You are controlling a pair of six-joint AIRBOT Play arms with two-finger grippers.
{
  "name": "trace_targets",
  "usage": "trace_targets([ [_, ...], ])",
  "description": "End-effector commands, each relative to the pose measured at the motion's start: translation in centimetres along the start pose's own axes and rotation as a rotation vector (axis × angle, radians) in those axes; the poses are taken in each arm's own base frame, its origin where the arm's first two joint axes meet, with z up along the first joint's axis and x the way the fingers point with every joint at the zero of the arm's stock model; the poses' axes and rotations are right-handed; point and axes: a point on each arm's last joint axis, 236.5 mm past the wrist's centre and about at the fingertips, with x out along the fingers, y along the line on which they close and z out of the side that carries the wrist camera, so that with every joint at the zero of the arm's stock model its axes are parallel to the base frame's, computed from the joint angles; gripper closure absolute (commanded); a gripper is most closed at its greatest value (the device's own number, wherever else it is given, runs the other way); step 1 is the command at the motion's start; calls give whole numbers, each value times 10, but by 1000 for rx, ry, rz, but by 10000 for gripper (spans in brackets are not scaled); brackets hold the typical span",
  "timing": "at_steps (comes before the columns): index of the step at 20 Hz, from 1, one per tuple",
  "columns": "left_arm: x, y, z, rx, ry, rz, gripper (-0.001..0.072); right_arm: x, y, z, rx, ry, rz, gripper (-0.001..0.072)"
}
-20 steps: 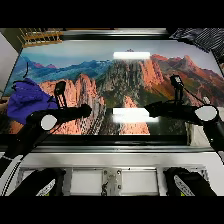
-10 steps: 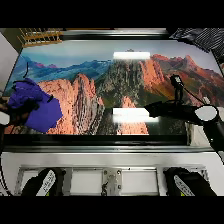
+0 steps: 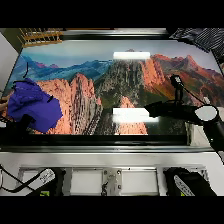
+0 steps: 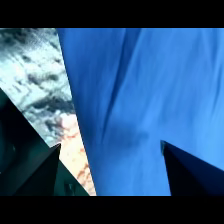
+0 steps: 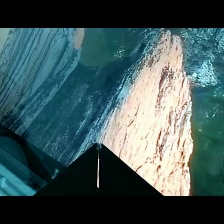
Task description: Fold the clothes and pants, and hang the long-sleeved shirts on hangers.
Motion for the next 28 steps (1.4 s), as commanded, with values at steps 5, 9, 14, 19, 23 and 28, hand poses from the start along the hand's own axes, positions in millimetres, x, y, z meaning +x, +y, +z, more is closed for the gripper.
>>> trace_targets([
  [5, 27, -28, -17, 75, 83, -23, -11, 0, 0, 0, 0, 0, 1, 701],
  [9, 30, -60, -39, 154, 113, -52, 648, 0, 0, 0, -1, 0, 1, 701],
  [14, -24, -186, -103, 298, 118, -355, 695, 0, 0, 0, 0, 0, 1, 701],
  [19, -131, -298, -259, 587, 161, -742, 696, 0, 0, 0, 0, -1, 1, 701],
  [23, -183, -333, -345, 679, 130, -954, 695, 0, 2, 1, 8, -4, 9, 701],
  [28, -183, -353, -348, 757, 188, -918, -2, -1, 3, 5, 16, -20, 12, 701],
])
